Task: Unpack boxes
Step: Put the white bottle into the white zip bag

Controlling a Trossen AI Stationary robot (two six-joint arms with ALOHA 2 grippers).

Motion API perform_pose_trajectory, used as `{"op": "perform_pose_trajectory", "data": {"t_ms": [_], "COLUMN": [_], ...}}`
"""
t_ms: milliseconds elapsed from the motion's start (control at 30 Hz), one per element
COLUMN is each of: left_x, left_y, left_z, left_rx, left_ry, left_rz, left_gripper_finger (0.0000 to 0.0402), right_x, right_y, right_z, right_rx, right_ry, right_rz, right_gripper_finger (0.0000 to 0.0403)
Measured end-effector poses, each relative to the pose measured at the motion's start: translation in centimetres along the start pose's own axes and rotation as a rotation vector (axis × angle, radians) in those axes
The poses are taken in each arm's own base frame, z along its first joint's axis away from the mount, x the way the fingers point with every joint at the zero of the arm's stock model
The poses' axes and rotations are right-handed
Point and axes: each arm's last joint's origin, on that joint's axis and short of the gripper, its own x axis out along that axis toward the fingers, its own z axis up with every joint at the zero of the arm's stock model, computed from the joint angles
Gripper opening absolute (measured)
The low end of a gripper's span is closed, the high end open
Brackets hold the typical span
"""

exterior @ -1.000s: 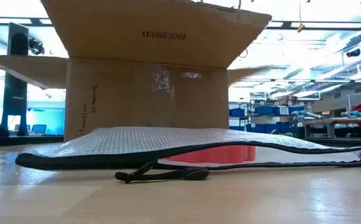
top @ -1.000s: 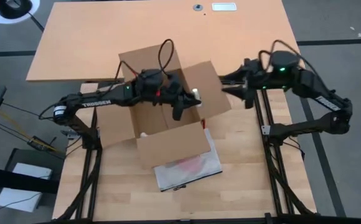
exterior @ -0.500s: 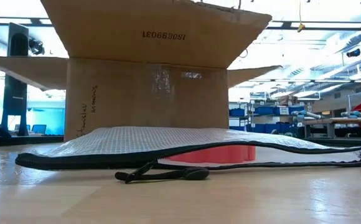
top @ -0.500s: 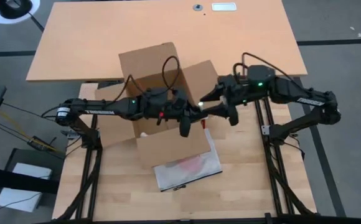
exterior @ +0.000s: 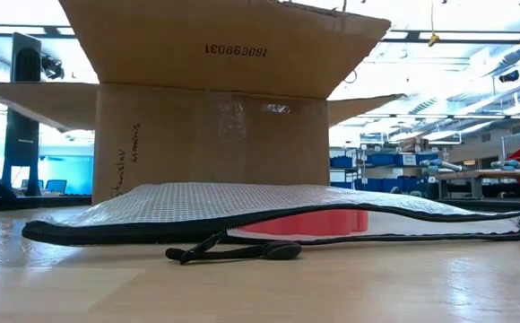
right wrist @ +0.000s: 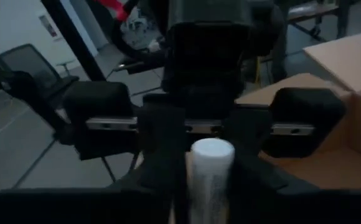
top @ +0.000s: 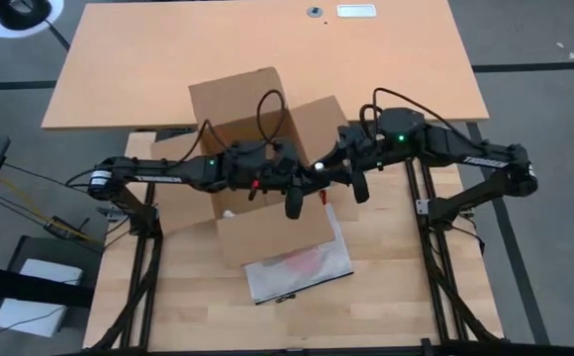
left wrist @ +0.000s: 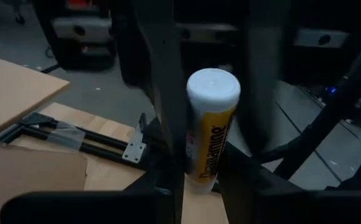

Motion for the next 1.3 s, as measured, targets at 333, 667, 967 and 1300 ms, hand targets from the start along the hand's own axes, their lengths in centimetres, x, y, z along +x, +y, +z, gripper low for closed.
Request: {"op": "perform_pose_trajectory", "data": {"t_ms": [333,667,967,1300], "left_x": [-0.8,-5.1,-7.9,-8.8], "left_y": [0.2,-2.5,-5.1,-7.1], "left_z": [-0.7,-2.6,-4.1,-5.3], "left_rx": [-0.083,-0.114,-0.063,-0.001], "left_ry": [0.119,0.430,0.626,0.721], "left_rz": [0.036,0.066,-0.008,-0.113], "left_gripper_finger": [0.0206,0.0223,0.0224,0.0224], "right_x": [-2.6,-4.4,-0.1,8.0], "right_y": [1.1,7.8,15.2,17.9], "right_z": [1.0,-1.8,-12.1,-25.8], "right_rx": [-0.020,0.268,0.445,0.704], "right_ry": [-0.051,0.207,0.529,0.678], "right_rz": [0.001,0.205,-0.099,-0.555], "right_gripper_finger": [0.0068,0.0068,0.0068,0.0068]}}
